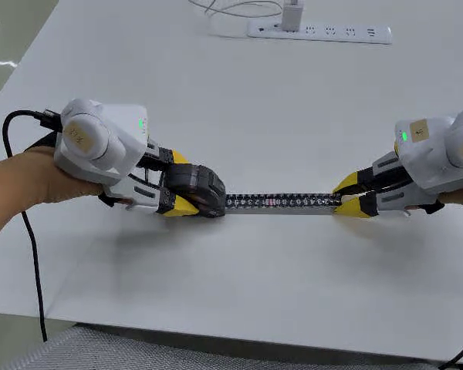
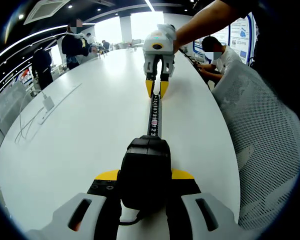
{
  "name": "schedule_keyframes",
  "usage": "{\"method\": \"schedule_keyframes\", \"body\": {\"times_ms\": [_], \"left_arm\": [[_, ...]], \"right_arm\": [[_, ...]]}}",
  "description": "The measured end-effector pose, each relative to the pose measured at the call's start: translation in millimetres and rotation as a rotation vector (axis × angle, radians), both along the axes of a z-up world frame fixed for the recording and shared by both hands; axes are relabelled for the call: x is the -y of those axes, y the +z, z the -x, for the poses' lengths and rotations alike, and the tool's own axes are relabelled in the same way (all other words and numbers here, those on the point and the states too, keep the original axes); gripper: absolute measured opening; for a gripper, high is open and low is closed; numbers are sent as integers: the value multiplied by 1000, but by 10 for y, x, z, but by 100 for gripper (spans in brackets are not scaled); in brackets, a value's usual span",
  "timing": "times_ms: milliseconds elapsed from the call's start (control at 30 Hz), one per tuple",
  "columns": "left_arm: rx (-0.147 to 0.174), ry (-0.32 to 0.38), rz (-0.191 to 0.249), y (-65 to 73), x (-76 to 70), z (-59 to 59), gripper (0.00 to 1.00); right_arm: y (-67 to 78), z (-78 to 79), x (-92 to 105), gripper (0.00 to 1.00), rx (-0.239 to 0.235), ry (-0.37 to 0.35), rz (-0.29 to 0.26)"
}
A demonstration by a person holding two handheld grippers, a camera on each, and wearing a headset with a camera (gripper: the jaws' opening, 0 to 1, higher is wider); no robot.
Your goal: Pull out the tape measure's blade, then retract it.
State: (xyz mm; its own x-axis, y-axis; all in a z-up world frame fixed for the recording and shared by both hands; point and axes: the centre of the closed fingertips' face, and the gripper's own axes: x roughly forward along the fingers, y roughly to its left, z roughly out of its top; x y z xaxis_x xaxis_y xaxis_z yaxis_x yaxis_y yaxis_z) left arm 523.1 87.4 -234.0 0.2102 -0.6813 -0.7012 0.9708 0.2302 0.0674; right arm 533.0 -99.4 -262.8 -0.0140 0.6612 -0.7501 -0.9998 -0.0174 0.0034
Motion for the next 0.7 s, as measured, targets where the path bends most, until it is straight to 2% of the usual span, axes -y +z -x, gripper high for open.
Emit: {"method": "schedule_keyframes", "body": {"times_ms": [700], "left_arm": [[0, 4, 2, -1, 5, -8, 28]], "right_arm": [[-5, -48, 219, 8, 2, -16, 19]]}}
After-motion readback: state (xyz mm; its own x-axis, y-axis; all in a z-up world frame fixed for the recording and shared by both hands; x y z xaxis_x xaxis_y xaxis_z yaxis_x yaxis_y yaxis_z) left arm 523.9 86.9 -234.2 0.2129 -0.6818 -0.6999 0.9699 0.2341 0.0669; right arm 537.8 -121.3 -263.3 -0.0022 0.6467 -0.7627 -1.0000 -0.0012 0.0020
